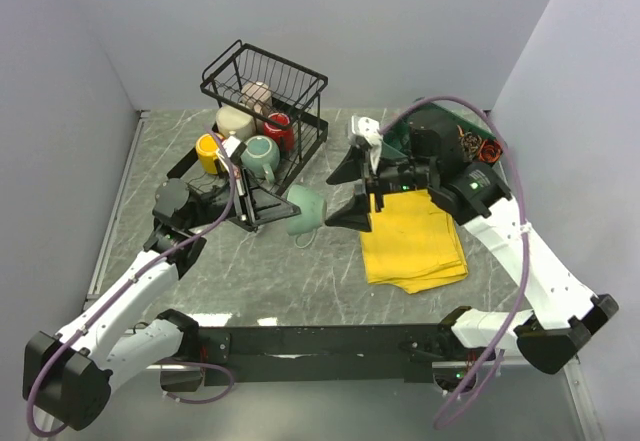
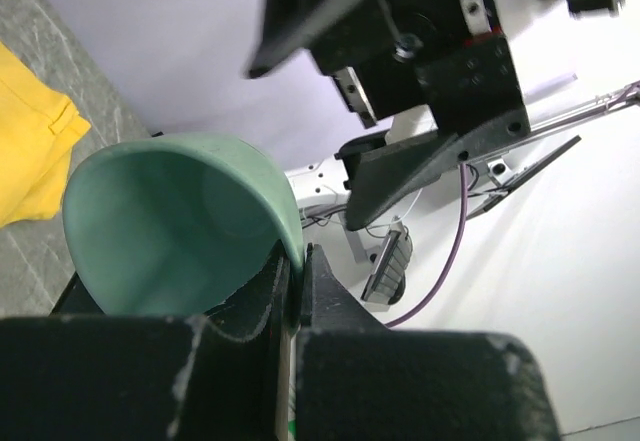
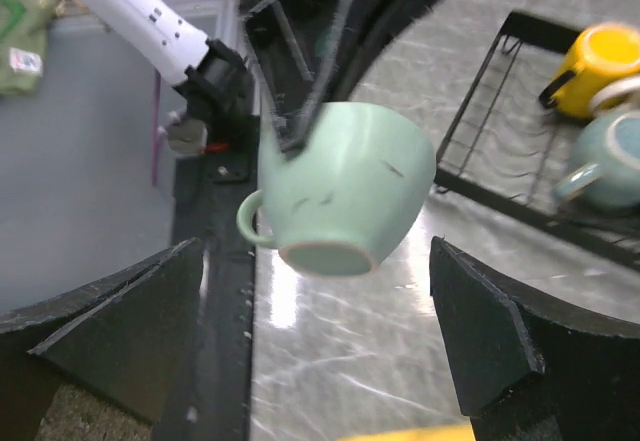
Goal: Load the cups into the dish rack
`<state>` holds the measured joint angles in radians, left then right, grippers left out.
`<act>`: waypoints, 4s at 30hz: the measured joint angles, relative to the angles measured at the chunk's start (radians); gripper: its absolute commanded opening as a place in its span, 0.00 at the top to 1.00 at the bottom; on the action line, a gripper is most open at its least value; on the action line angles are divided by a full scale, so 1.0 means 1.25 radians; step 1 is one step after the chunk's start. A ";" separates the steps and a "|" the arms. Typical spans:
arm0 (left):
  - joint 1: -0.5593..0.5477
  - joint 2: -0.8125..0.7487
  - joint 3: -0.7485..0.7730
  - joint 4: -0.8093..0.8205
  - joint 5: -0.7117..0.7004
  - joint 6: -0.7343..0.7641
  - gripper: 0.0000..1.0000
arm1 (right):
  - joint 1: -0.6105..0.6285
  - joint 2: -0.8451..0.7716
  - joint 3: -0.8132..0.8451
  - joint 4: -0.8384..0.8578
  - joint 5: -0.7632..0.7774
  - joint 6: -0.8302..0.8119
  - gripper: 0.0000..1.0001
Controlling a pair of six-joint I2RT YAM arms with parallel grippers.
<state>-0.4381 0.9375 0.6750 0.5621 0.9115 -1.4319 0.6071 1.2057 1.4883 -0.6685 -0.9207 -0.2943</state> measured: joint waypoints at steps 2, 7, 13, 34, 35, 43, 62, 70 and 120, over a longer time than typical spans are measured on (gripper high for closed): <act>-0.003 0.000 0.008 -0.007 0.004 0.005 0.99 | 0.005 0.012 -0.025 0.042 0.011 0.067 0.00; -0.010 0.006 0.019 -0.006 0.005 0.014 0.99 | 0.013 0.038 -0.052 0.107 0.090 0.237 0.00; -0.025 0.045 0.035 0.001 0.003 0.017 0.99 | 0.034 0.038 -0.094 0.164 0.137 0.356 0.00; -0.038 0.077 0.048 0.042 -0.016 0.010 0.73 | 0.023 0.052 -0.173 0.265 0.040 0.515 0.85; -0.038 0.075 0.048 0.042 -0.021 0.014 0.63 | 0.020 0.051 -0.178 0.276 0.030 0.524 0.86; -0.050 0.052 0.094 -0.071 -0.073 0.084 0.24 | -0.031 0.031 -0.255 0.384 -0.030 0.606 0.91; -0.160 -0.197 0.161 -0.504 -0.416 0.799 0.04 | -0.187 -0.095 -0.364 0.453 0.024 0.727 0.92; -0.393 -0.194 -0.008 -0.421 -0.667 1.307 0.04 | -0.203 -0.080 -0.328 0.298 0.081 0.696 0.92; -0.644 0.112 -0.014 -0.023 -1.110 1.775 0.05 | -0.271 0.021 -0.386 0.322 0.075 0.945 0.93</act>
<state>-1.2430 1.0775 0.6571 0.5339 -0.4763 0.7864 0.2684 1.2324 1.0054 -0.2657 -0.8272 0.8871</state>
